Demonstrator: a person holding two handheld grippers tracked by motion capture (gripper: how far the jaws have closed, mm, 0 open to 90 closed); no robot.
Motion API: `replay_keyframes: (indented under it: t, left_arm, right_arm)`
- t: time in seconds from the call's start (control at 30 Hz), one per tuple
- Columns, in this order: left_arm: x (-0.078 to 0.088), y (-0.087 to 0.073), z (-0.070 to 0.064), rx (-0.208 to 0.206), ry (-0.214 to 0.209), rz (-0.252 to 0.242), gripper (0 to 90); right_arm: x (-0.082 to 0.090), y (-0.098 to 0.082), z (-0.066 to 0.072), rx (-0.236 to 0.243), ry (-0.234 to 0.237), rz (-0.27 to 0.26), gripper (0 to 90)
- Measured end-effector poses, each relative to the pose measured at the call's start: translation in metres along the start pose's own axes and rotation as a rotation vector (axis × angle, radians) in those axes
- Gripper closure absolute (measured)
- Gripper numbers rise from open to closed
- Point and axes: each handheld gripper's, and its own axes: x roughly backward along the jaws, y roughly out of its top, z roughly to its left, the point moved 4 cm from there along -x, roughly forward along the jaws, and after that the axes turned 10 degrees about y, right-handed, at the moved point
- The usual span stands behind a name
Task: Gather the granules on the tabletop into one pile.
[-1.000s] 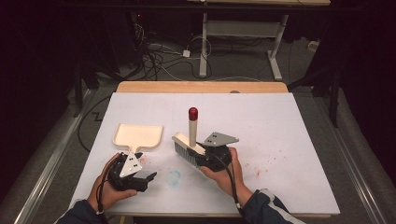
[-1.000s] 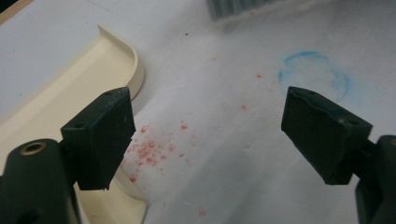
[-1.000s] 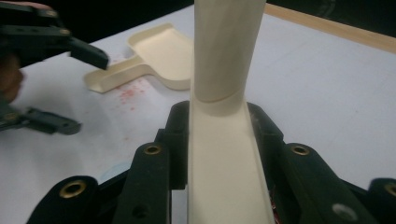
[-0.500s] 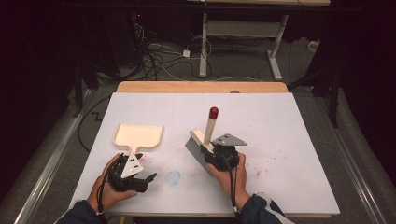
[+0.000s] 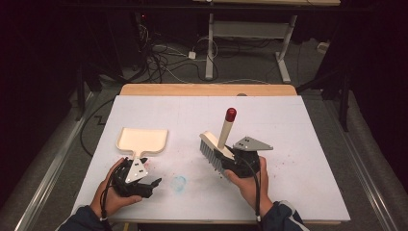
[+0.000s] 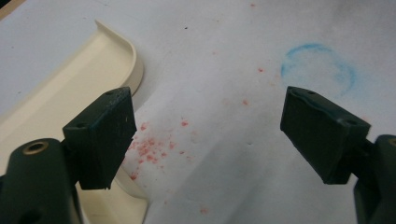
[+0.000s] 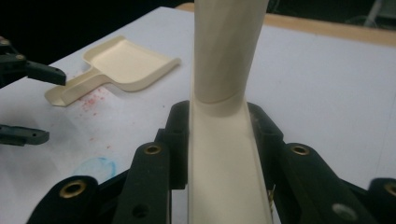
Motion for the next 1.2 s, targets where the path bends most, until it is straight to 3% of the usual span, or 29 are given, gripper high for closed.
replay_keyframes:
  t: [0.17,0.27,0.37,0.53,0.67,0.77,0.97,1.03,1.2]
  left_arm:
    - [0.0,0.0,0.0,-0.003,0.006,0.004,17.1]
    - [-0.001,0.0,-0.001,-0.01,0.005,0.005,17.0]
    - [-0.003,0.0,-0.001,-0.009,0.004,0.009,17.0]
    - [-0.003,-0.001,-0.001,-0.013,-0.002,0.013,17.0]
    - [-0.004,-0.003,-0.001,-0.013,-0.003,0.017,17.0]
    - [-0.002,-0.004,-0.001,-0.011,-0.001,0.016,17.0]
    - [0.0,-0.005,-0.001,-0.009,0.005,0.013,17.0]
    - [0.0,-0.004,-0.001,-0.011,0.003,0.014,17.0]
    - [-0.002,-0.003,-0.003,-0.012,0.003,0.019,17.0]
  right_arm:
    - [-0.006,0.017,-0.022,0.169,0.022,0.017,67.2]
    - [-0.012,0.026,-0.039,0.265,0.069,0.008,67.1]
    - [-0.025,0.03,-0.058,0.354,0.111,0.043,67.1]
    - [-0.053,0.026,-0.081,0.377,0.168,0.097,67.2]
    - [-0.068,0.021,-0.079,0.393,0.212,0.104,67.2]
    - [-0.072,0.015,-0.071,0.409,0.273,0.126,67.3]
    - [-0.057,0.0,-0.056,0.494,0.356,0.166,66.7]
    - [-0.051,-0.005,-0.056,0.509,0.394,0.178,66.5]
    - [-0.038,-0.012,-0.056,0.546,0.429,0.191,66.4]
